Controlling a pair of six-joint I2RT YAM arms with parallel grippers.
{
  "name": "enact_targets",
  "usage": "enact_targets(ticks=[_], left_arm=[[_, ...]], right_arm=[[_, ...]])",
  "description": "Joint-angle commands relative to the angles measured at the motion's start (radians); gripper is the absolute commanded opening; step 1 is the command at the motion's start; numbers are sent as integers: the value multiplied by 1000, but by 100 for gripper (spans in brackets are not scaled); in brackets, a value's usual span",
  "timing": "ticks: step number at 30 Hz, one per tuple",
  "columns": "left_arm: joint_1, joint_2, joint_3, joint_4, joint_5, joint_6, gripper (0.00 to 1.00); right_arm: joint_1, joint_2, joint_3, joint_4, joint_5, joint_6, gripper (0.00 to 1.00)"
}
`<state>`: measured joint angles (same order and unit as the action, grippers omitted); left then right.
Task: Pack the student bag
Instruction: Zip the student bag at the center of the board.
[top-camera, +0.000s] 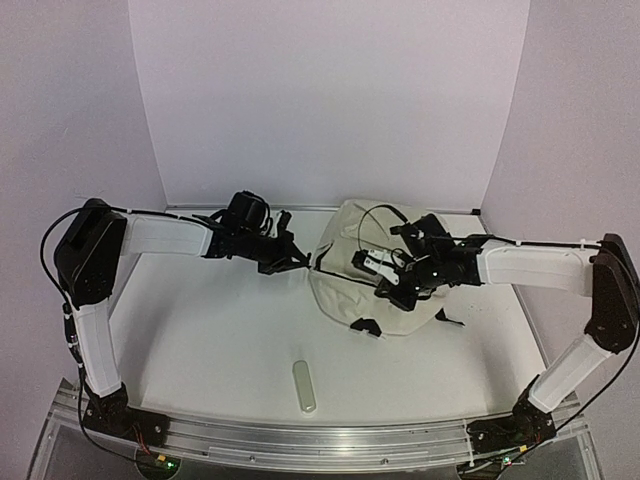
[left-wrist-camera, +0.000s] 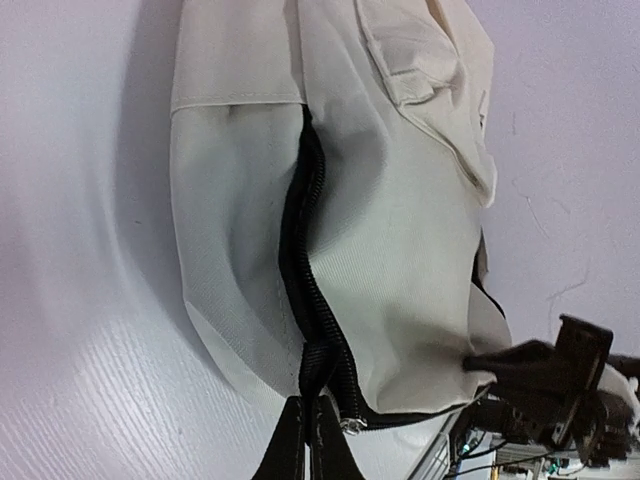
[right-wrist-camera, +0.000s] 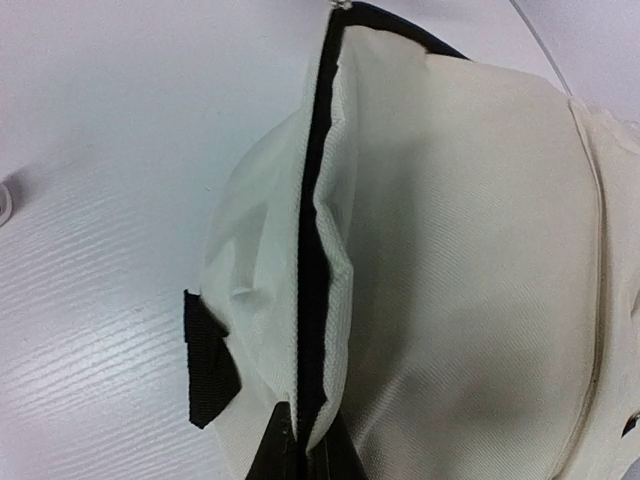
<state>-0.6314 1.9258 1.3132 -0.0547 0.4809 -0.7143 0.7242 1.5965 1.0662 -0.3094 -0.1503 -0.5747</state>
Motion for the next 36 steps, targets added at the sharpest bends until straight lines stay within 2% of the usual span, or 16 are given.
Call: enact_targets(ticks=[1,3,4,5,6,7,10,14,18,25,27,29,31,32,36], left_arm=[[18,-43,18,14,10,9,0],[-1,-33,25,39,50,12,0],[-13,-25,33,48,67,15,0],[-25,-15,38,63,82,13,0],[-33,-3,44,84,104,2,0],[-38,4,44,113,121,-11,0],[-56,16,47,157,151,-34,0],[-71,15,52,164,160,-39,0],[-70,-1,36,167,153,-46,0],[-67,-5,25,168,148,-57,0],[-65,-4,26,168,147,-59,0],[-58,-4,24,165,142,-62,0],[-49,-3,21,155,121,-67,0],[-43,0,20,149,108,-69,0],[-23,44,40,146,92,-63,0]], right_arm=[[-151,-70,-69,-117,27,-91,7],[-163,-71,-37,-148,14,-82,17],[-162,-73,-11,-167,-27,-65,28],[-158,-74,21,-178,-63,-37,47],[-146,-74,44,-183,-97,-11,58],[-122,-71,77,-183,-114,24,63],[-51,-46,158,-181,-127,82,64],[5,31,252,-151,-136,147,62],[36,114,316,-116,-132,179,55],[61,254,381,-71,-74,177,50],[62,273,380,-62,-54,174,40],[64,265,364,-60,-41,174,17],[63,226,336,-59,-43,171,4],[63,204,318,-59,-47,170,0],[63,114,231,-62,-67,146,0]])
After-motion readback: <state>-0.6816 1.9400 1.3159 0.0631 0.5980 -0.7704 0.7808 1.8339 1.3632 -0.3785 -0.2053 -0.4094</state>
